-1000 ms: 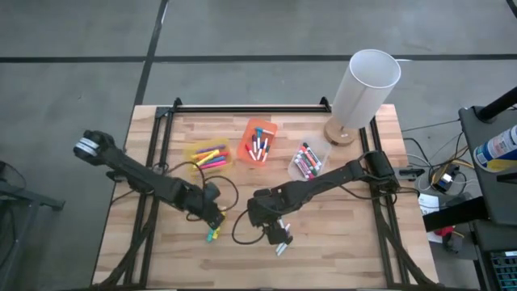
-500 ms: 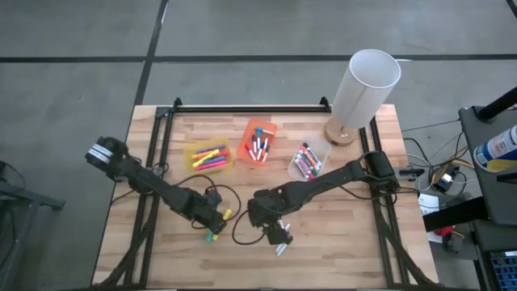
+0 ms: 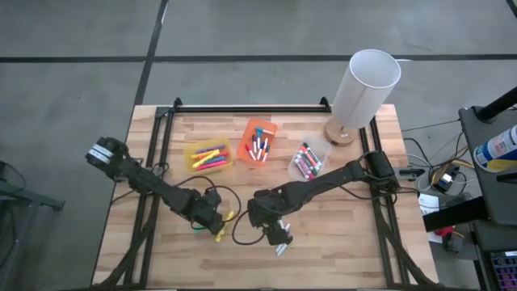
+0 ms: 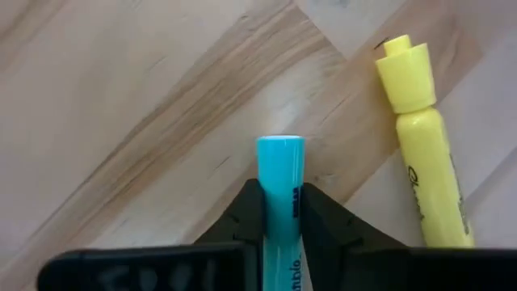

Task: Pick & Place Markers
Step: Put the light blue highlighter pen into the yellow bin

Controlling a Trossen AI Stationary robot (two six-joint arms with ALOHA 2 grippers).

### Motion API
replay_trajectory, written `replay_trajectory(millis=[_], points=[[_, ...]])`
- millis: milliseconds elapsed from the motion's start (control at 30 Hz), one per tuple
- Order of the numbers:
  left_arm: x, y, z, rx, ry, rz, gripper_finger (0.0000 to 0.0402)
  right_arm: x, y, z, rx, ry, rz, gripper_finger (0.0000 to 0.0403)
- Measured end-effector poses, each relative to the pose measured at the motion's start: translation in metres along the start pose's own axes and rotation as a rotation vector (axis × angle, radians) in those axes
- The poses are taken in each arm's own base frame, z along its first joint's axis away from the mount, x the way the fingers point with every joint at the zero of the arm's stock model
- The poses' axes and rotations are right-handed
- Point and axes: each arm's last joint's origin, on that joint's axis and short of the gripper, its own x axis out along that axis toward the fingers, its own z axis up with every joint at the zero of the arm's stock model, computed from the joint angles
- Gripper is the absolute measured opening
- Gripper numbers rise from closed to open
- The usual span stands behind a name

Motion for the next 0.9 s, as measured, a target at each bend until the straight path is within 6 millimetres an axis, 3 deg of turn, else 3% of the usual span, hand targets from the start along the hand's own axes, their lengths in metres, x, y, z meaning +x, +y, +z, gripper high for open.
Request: replay_trajectory(millis=[267, 500, 733, 900], points=[[-0.017, 0.004, 0.007, 0.022, -0.047, -0.033, 0.0047, 0.000, 0.000, 0.000, 0.002, -0.001, 0.000, 0.0226], [-0.052, 0.017, 0.022, 0.040, -0.109, 0.038, 0.0050, 0.000, 0.000, 0.000, 0.003, -0.004, 0.000, 0.0226], [-0.094, 0.035, 0.050, 0.157, -0.251, 0.173, 0.0051, 0.000, 0.000, 0.002, 0.002, -0.019, 0.001, 0.0226], [-0.104, 0.053, 0.075, 0.270, -0.309, 0.270, 0.0052, 0.000, 0.000, 0.002, 0.003, -0.023, 0.001, 0.0226]])
